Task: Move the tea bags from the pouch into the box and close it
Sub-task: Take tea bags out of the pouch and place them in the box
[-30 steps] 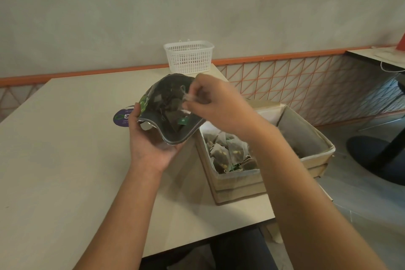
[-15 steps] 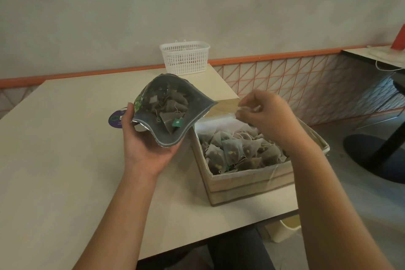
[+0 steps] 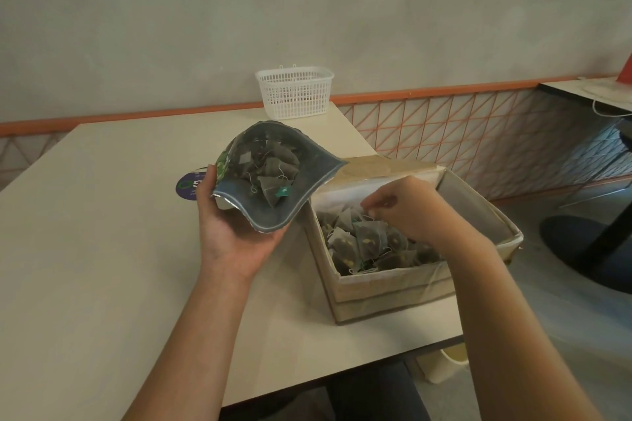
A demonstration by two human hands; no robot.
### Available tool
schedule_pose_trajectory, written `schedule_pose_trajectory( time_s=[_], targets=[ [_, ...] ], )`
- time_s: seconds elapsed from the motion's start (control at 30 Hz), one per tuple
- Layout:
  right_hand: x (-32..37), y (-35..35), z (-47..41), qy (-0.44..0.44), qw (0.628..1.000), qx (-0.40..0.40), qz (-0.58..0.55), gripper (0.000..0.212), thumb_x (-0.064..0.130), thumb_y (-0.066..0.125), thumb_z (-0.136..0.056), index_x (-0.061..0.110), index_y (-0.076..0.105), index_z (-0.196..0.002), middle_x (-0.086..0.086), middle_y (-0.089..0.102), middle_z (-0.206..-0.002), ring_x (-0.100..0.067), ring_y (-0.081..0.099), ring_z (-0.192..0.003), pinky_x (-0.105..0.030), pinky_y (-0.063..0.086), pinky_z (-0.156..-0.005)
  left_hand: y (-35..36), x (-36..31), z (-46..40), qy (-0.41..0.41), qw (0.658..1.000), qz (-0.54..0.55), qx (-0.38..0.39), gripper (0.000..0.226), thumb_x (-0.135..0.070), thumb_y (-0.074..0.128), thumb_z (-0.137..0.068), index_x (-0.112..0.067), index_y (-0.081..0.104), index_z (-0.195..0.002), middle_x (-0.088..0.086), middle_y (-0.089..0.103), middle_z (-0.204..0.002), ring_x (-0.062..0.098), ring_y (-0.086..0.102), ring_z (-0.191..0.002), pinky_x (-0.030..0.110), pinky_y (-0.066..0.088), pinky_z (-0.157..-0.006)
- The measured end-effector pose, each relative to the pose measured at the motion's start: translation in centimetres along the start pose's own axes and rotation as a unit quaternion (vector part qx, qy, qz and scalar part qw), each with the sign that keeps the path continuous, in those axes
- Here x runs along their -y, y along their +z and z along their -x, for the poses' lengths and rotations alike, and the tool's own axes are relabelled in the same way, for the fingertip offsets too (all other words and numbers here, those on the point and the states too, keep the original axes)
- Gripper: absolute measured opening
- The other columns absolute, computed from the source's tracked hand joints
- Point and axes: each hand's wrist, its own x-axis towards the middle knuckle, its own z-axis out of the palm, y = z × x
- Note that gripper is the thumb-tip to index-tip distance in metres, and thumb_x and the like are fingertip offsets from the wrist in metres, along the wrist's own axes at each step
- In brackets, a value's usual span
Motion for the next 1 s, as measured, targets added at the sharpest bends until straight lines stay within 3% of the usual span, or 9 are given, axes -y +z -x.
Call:
schedule_pose_trajectory(
  time_s=[0.13, 0.23, 0.37, 0.43, 0.53, 0.6, 0.7, 0.87, 1.0],
  targets=[
    [1.8, -0.8, 0.9, -0.064, 0.994, -0.086, 0.019, 0.018, 0.017, 0.057, -0.094, 0.024, 0.071, -0.103, 0.016, 0.063, -0.092, 0.001, 0.057, -0.077, -0.017, 0.050, -0.071, -0.2, -0.2, 0.0, -0.005, 1.000, -0.007, 0.018, 0.058, -0.059, 0.055, -0.086, -0.025, 0.063, -0.133, 0.010, 0.053, -0.147, 0.033, 0.049, -0.136, 0.050, 0.043, -0.106],
    [4.9, -2.0, 2.2, -0.149, 0.976, -0.144, -0.068, 0.013, 0.017, 0.062, -0.091, 0.026, 0.071, -0.095, 0.015, 0.063, -0.090, 0.002, 0.058, -0.078, -0.010, 0.049, -0.069, -0.3, -0.2, -0.1, -0.008, 1.000, -0.018, 0.019, 0.062, -0.061, 0.059, -0.081, -0.022, 0.067, -0.129, 0.012, 0.056, -0.144, 0.035, 0.050, -0.134, 0.052, 0.039, -0.110],
    [8.9, -0.9, 2.3, -0.221, 0.969, -0.040, -0.106, 0.017, 0.012, 0.068, -0.086, 0.024, 0.076, -0.096, 0.017, 0.066, -0.087, 0.001, 0.062, -0.079, -0.007, 0.048, -0.077, -0.1, -0.1, 0.3, -0.005, 0.999, -0.034, -0.005, 0.064, -0.069, 0.048, -0.088, -0.016, 0.079, -0.107, 0.011, 0.063, -0.135, 0.031, 0.054, -0.132, 0.050, 0.037, -0.114],
    [10.3, 0.6, 1.0, -0.235, 0.971, -0.005, -0.052, 0.023, 0.008, 0.064, -0.087, 0.022, 0.076, -0.101, 0.012, 0.068, -0.091, 0.000, 0.060, -0.082, -0.007, 0.047, -0.080, 0.2, 0.0, 0.6, -0.001, 0.999, -0.031, -0.014, 0.065, -0.070, 0.046, -0.089, -0.015, 0.082, -0.092, 0.011, 0.070, -0.122, 0.030, 0.059, -0.125, 0.052, 0.047, -0.104],
    [11.7, 2.6, -1.8, -0.231, 0.971, 0.032, 0.053, 0.035, 0.005, 0.056, -0.091, 0.020, 0.068, -0.120, 0.003, 0.069, -0.115, -0.012, 0.063, -0.101, -0.020, 0.047, -0.094, 0.6, 0.1, 1.0, 0.008, 0.999, -0.030, -0.032, 0.065, -0.069, 0.047, -0.088, -0.016, 0.083, -0.084, 0.013, 0.075, -0.110, 0.032, 0.066, -0.112, 0.053, 0.056, -0.089],
    [12.0, 3.6, -3.7, -0.225, 0.965, 0.047, 0.128, 0.040, 0.005, 0.053, -0.092, 0.019, 0.062, -0.128, -0.001, 0.067, -0.118, -0.017, 0.062, -0.104, -0.020, 0.046, -0.088, 0.5, 0.0, 0.9, 0.012, 0.999, -0.024, -0.042, 0.063, -0.070, 0.051, -0.087, -0.016, 0.081, -0.099, 0.015, 0.073, -0.116, 0.038, 0.067, -0.111, 0.056, 0.055, -0.089],
    [11.9, 4.9, -6.0, -0.219, 0.955, 0.074, 0.185, 0.033, 0.007, 0.053, -0.090, 0.014, 0.064, -0.119, -0.002, 0.068, -0.104, -0.019, 0.063, -0.095, -0.024, 0.049, -0.080, 0.2, -0.3, 0.7, 0.008, 0.999, -0.015, -0.033, 0.066, -0.071, 0.054, -0.084, -0.019, 0.068, -0.122, 0.017, 0.068, -0.126, 0.041, 0.063, -0.118, 0.059, 0.052, -0.094],
    [11.4, 5.5, -6.8, -0.207, 0.950, 0.121, 0.201, 0.023, 0.012, 0.057, -0.089, 0.010, 0.065, -0.110, -0.003, 0.066, -0.092, -0.018, 0.058, -0.081, -0.025, 0.045, -0.069, -0.1, -0.5, 0.5, -0.015, 1.000, -0.019, -0.002, 0.067, -0.073, 0.048, -0.086, -0.019, 0.076, -0.114, 0.014, 0.065, -0.133, 0.036, 0.058, -0.126, 0.061, 0.044, -0.101],
    [11.2, 5.1, -6.5, -0.194, 0.954, 0.142, 0.180, 0.024, 0.019, 0.064, -0.088, 0.010, 0.069, -0.109, -0.005, 0.069, -0.099, -0.020, 0.062, -0.088, -0.027, 0.051, -0.076, -0.2, -0.5, 0.5, -0.019, 1.000, -0.019, 0.000, 0.070, -0.072, 0.049, -0.086, -0.021, 0.063, -0.131, 0.015, 0.062, -0.136, 0.036, 0.056, -0.128, 0.059, 0.046, -0.101]
  ],
)
